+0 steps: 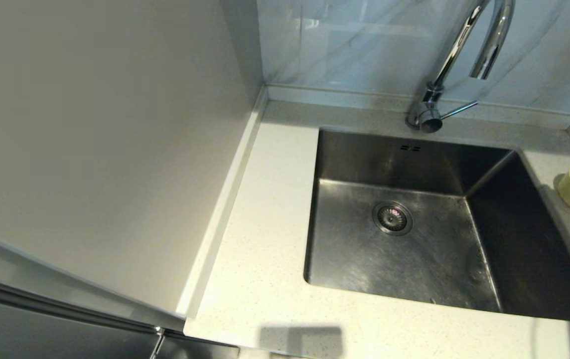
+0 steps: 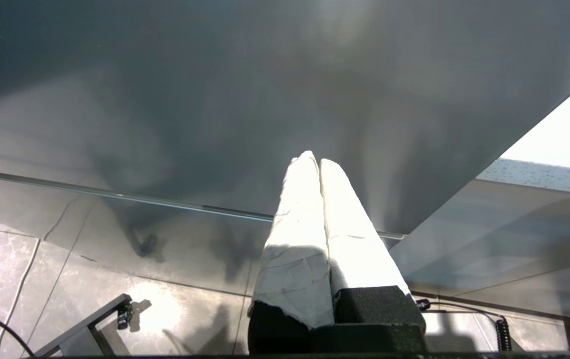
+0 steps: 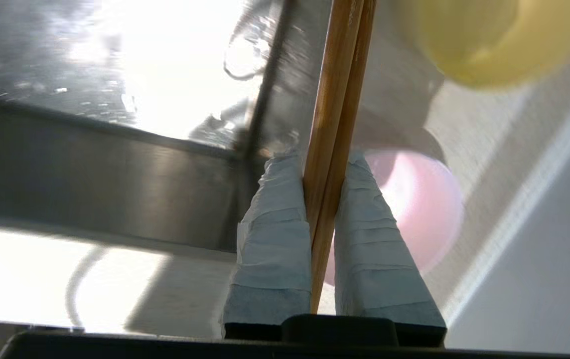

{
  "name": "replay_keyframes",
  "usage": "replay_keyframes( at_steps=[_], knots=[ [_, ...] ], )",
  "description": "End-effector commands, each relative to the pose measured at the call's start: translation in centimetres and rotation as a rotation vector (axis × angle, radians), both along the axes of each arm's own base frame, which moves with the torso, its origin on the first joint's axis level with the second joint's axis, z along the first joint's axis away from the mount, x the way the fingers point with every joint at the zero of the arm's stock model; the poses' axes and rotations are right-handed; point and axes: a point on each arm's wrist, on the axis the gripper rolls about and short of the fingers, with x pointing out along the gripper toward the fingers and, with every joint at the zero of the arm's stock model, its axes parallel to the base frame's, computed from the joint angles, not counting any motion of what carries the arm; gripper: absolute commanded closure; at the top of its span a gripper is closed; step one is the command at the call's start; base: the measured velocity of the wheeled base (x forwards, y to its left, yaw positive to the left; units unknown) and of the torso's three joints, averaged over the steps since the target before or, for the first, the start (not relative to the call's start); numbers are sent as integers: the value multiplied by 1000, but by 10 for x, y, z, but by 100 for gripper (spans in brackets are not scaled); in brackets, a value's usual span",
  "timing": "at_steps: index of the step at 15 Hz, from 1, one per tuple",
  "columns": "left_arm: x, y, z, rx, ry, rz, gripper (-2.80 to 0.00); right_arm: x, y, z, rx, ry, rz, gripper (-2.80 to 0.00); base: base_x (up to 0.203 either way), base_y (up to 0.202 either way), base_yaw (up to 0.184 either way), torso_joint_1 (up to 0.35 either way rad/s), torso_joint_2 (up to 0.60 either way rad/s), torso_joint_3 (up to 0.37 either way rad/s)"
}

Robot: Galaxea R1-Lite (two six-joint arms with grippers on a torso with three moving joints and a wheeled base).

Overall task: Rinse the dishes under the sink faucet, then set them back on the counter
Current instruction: Put the chopsticks into the sink

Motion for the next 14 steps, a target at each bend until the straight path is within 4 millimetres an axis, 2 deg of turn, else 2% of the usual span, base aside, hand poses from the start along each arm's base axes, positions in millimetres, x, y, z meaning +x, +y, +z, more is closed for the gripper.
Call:
replay_keyframes(
  at_steps=[1, 5, 10, 14],
  knots=[
    [0, 0, 0, 0, -3, 1, 0, -1, 24, 7, -22, -16, 74, 0, 0, 0, 0, 0, 0, 0],
    [0, 0, 0, 0, -3, 1, 0, 30, 54, -7, -15, 58, 49, 0, 0, 0, 0, 0, 0, 0],
    [0, 0, 0, 0, -3, 1, 0, 92, 60, -53, -103, -3, -62, 0, 0, 0, 0, 0, 0, 0],
    [0, 0, 0, 0, -3, 1, 0, 122, 68, -85, -150, 31, -90, 0, 0, 0, 0, 0, 0, 0]
  ],
)
